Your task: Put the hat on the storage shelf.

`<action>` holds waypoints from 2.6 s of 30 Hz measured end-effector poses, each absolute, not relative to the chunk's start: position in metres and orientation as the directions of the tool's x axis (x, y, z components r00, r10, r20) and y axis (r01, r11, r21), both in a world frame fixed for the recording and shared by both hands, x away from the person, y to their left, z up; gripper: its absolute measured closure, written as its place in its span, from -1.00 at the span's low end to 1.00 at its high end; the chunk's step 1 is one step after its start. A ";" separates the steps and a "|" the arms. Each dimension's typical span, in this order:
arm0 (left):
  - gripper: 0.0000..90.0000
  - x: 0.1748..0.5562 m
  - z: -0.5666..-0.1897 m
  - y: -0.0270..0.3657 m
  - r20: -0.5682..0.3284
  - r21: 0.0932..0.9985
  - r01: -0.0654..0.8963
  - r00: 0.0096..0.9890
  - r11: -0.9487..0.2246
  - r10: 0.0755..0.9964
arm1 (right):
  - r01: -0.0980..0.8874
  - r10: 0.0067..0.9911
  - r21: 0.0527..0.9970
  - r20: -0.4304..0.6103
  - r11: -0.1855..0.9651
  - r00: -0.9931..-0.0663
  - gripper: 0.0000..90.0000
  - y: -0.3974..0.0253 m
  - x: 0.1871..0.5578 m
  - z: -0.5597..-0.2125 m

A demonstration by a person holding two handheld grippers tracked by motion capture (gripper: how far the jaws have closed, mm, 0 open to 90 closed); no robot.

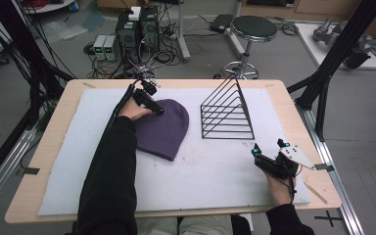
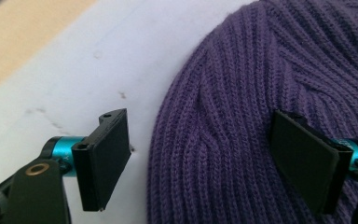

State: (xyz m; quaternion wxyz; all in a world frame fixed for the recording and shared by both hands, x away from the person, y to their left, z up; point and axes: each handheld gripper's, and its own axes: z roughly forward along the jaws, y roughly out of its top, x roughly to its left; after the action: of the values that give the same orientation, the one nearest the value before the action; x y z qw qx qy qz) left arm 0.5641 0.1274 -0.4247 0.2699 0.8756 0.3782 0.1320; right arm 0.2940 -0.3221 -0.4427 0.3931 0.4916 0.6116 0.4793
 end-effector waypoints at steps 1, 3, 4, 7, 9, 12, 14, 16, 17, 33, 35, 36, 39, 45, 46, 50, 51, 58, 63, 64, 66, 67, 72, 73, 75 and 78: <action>-0.53 0.565 -0.425 0.128 0.016 0.572 0.593 0.682 -0.566 0.731 | 0.224 0.979 0.973 -0.005 0.052 -0.205 -0.77 -0.322 0.294 -0.443; -0.48 0.566 -0.426 0.129 -0.012 0.569 0.604 0.685 -0.559 0.728 | 0.228 0.980 0.972 -0.004 0.051 -0.201 -0.77 -0.322 0.293 -0.443; -0.46 0.566 -0.426 0.130 -0.020 0.569 0.605 0.688 -0.557 0.726 | 0.229 0.980 0.972 -0.004 0.051 -0.201 -0.77 -0.322 0.293 -0.443; -0.34 0.567 -0.428 0.131 -0.055 0.572 0.612 0.693 -0.546 0.719 | 0.226 0.980 0.972 -0.009 0.055 -0.200 -0.77 -0.323 0.293 -0.442; -0.34 0.566 -0.428 0.131 -0.057 0.571 0.613 0.694 -0.546 0.718 | 0.226 0.980 0.973 -0.003 0.049 -0.199 -0.77 -0.322 0.293 -0.442; -0.27 0.566 -0.427 0.130 -0.062 0.572 0.620 0.686 -0.537 0.725 | 0.224 0.980 0.973 -0.004 0.049 -0.199 -0.77 -0.322 0.294 -0.442; -0.17 0.565 -0.426 0.130 -0.056 0.571 0.608 0.699 -0.552 0.713 | 0.222 0.980 0.973 -0.009 0.054 -0.200 -0.77 -0.322 0.294 -0.442; 0.13 0.563 -0.424 0.127 -0.069 0.567 0.593 0.725 -0.571 0.685 | 0.222 0.980 0.974 -0.009 0.054 -0.201 -0.77 -0.322 0.294 -0.442; 0.30 0.562 -0.423 0.126 -0.072 0.568 0.587 0.734 -0.577 0.676 | 0.222 0.980 0.974 -0.009 0.054 -0.200 -0.77 -0.322 0.294 -0.442; 0.71 0.553 -0.415 0.113 0.020 0.532 0.556 0.746 -0.639 0.666 | 0.227 0.980 0.972 -0.008 0.053 -0.197 -0.77 -0.323 0.292 -0.442; 0.71 0.551 -0.413 0.112 0.028 0.536 0.552 0.745 -0.639 0.667 | 0.227 0.981 0.972 -0.007 0.052 -0.195 -0.77 -0.323 0.292 -0.442; 0.71 0.550 -0.410 0.111 0.041 0.538 0.548 0.742 -0.641 0.669 | 0.227 0.981 0.972 -0.006 0.051 -0.194 -0.77 -0.323 0.292 -0.442; 0.71 0.545 -0.400 0.109 0.056 0.552 0.529 0.748 -0.645 0.661 | 0.231 0.981 0.972 -0.003 0.048 -0.192 -0.77 -0.323 0.292 -0.442; 0.70 0.532 -0.377 0.115 0.038 0.621 0.498 0.752 -0.605 0.658 | 0.232 0.982 0.972 0.005 0.040 -0.188 -0.77 -0.323 0.291 -0.442; 0.70 0.530 -0.373 0.116 0.042 0.626 0.492 0.754 -0.605 0.656 | 0.232 0.982 0.972 0.006 0.039 -0.189 -0.77 -0.323 0.291 -0.442; 0.70 0.520 -0.361 0.119 0.053 0.659 0.465 0.755 -0.591 0.653 | 0.233 0.982 0.972 0.009 0.037 -0.191 -0.77 -0.323 0.292 -0.442; 0.70 0.518 -0.358 0.120 0.062 0.665 0.457 0.755 -0.591 0.653 | 0.231 0.981 0.972 0.008 0.037 -0.192 -0.77 -0.322 0.293 -0.442; 0.70 0.499 -0.344 0.125 0.074 0.717 0.409 0.760 -0.564 0.646 | 0.232 0.980 0.972 0.002 0.046 -0.199 -0.77 -0.320 0.293 -0.442; 0.70 0.487 -0.336 0.131 0.081 0.742 0.394 0.751 -0.543 0.656 | 0.234 0.980 0.971 0.004 0.044 -0.199 -0.77 -0.320 0.293 -0.442; 0.70 0.485 -0.334 0.132 0.081 0.749 0.390 0.748 -0.535 0.659 | 0.234 0.980 0.971 0.008 0.040 -0.201 -0.77 -0.320 0.294 -0.443; 0.69 0.479 -0.330 0.135 0.087 0.765 0.378 0.741 -0.521 0.666 | 0.236 0.979 0.971 0.009 0.040 -0.202 -0.77 -0.320 0.294 -0.443; 0.69 0.476 -0.329 0.137 0.090 0.774 0.371 0.738 -0.513 0.669 | 0.237 0.979 0.971 0.011 0.039 -0.203 -0.77 -0.320 0.294 -0.443; 0.69 0.460 -0.324 0.145 0.093 0.814 0.340 0.724 -0.471 0.683 | 0.235 0.979 0.971 0.008 0.041 -0.203 -0.77 -0.320 0.293 -0.443; 0.69 0.456 -0.323 0.147 0.098 0.819 0.333 0.721 -0.467 0.686 | 0.236 0.979 0.971 0.008 0.041 -0.204 -0.77 -0.320 0.293 -0.443; 0.69 0.449 -0.321 0.150 0.107 0.834 0.315 0.713 -0.453 0.693 | 0.233 0.979 0.972 0.008 0.040 -0.203 -0.77 -0.319 0.293 -0.442; 0.68 0.435 -0.317 0.152 0.129 0.862 0.268 0.705 -0.431 0.697 | 0.233 0.979 0.972 0.010 0.039 -0.205 -0.77 -0.319 0.293 -0.442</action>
State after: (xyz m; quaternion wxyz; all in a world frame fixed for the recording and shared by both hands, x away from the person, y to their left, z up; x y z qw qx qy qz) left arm 0.4347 0.1525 -0.3167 0.4426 0.8103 0.2979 0.2426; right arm 0.2930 -0.3187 -0.4425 0.3865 0.4979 0.6083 0.4823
